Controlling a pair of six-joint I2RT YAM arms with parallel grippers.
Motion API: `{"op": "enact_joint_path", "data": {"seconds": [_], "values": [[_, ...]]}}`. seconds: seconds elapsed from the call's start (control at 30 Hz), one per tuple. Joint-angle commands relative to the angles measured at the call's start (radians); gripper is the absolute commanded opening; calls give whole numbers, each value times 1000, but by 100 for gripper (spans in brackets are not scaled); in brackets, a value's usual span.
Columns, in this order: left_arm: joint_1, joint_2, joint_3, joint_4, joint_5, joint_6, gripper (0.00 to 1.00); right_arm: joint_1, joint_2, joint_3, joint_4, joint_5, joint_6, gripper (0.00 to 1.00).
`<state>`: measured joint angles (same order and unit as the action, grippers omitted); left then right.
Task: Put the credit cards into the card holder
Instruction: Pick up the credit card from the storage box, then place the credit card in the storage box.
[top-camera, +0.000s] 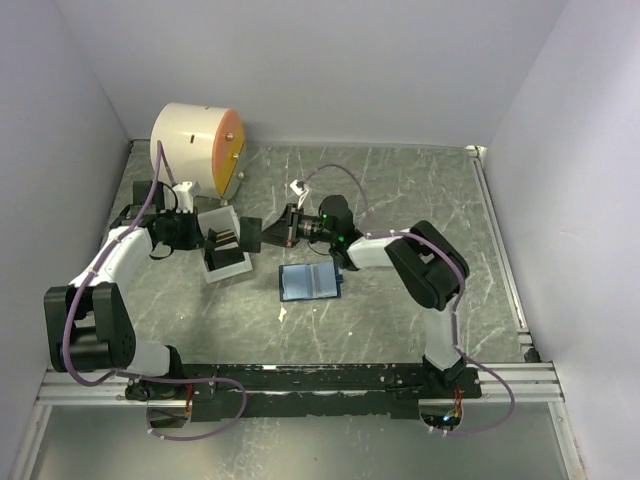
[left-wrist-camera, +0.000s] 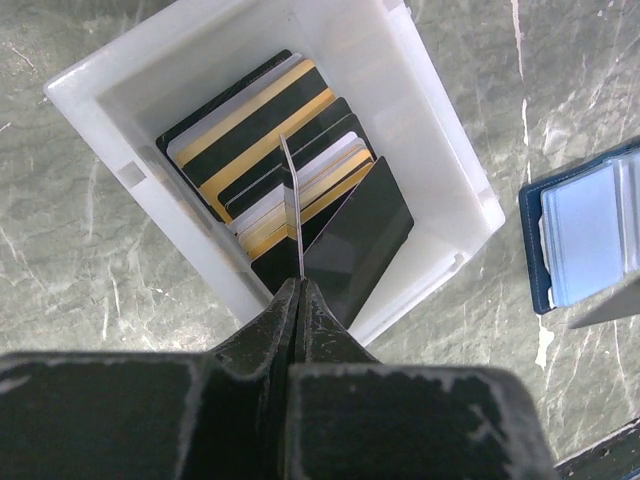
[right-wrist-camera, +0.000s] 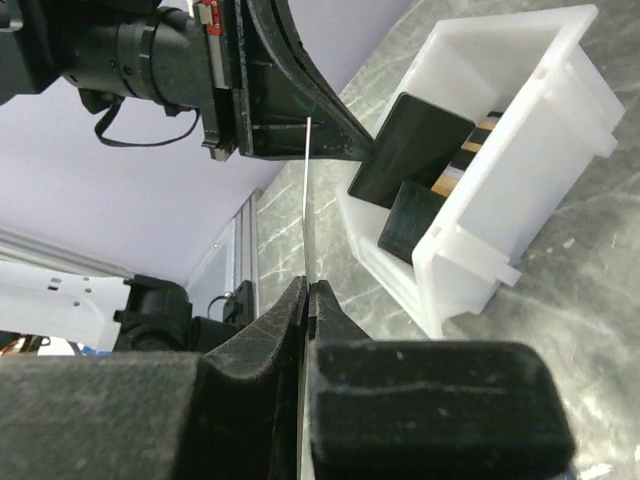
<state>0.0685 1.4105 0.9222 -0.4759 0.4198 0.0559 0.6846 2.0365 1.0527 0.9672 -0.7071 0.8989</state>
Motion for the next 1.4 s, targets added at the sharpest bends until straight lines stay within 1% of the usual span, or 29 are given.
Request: {"op": "enact_joint_path", "data": {"seconds": [0.0, 0.03, 0.1, 0.2, 0.27, 0.4, 0.43, 0.5, 0.53, 0.57, 0.63, 0.7, 0.73, 0.87, 0.97, 1.1, 1.13, 1.23, 1.27, 1.3, 1.37], "values": [[1, -19, 24, 26, -35, 3, 7, -30, -98, -46, -183, -5, -52, 0], [1, -14, 24, 28, -44, 2, 7, -40, -113, -75, -229, -9, -59, 0], [1, 13, 36, 16, -58, 6, 14, -52, -146, -104, -315, -6, -93, 0], [1, 31, 49, 13, -46, 7, 21, -56, -213, -131, -467, 46, -191, 0], [1, 20, 50, 24, -47, -2, 28, -59, -254, -134, -586, 84, -246, 0], [1, -4, 76, 17, -66, -10, 35, -67, -342, -138, -813, 141, -344, 0], [2, -8, 83, 9, -77, -12, 34, -69, -364, -140, -884, 163, -368, 0], [1, -24, 85, 6, -74, -17, 28, -78, -405, -148, -965, 195, -410, 0], [1, -34, 83, 8, -73, -25, 28, -84, -421, -151, -1004, 209, -426, 0], [2, -44, 80, 9, -73, -38, 28, -90, -434, -151, -1040, 218, -442, 0], [0, -61, 73, 7, -64, -72, 35, -109, -452, -154, -1090, 219, -472, 0], [-10, -77, 61, 6, -26, -100, 31, -127, -451, -163, -1123, 201, -490, 0], [-23, -92, 50, 9, -9, -113, 31, -134, -444, -167, -1133, 193, -497, 0], [-151, -133, 7, 36, 15, -170, 36, -164, -424, -188, -1132, 159, -503, 0], [-276, -132, 10, 39, -40, -228, 35, -184, -414, -199, -1111, 131, -489, 0], [-433, -128, -16, 104, -88, -332, 28, -187, -392, -209, -1078, 99, -478, 0], [-467, -129, -28, 136, -82, -350, 24, -212, -378, -210, -1071, 84, -472, 0], [-545, -123, -89, 261, -34, -397, 13, -227, -356, -233, -1022, 44, -439, 0], [-573, -121, -111, 303, -30, -434, 10, -232, -355, -245, -998, 32, -423, 0], [-602, -114, -123, 326, -45, -443, 10, -236, -355, -256, -978, 26, -407, 0], [-657, -94, -135, 345, -123, -450, 7, -246, -350, -267, -956, 20, -386, 0]]}}
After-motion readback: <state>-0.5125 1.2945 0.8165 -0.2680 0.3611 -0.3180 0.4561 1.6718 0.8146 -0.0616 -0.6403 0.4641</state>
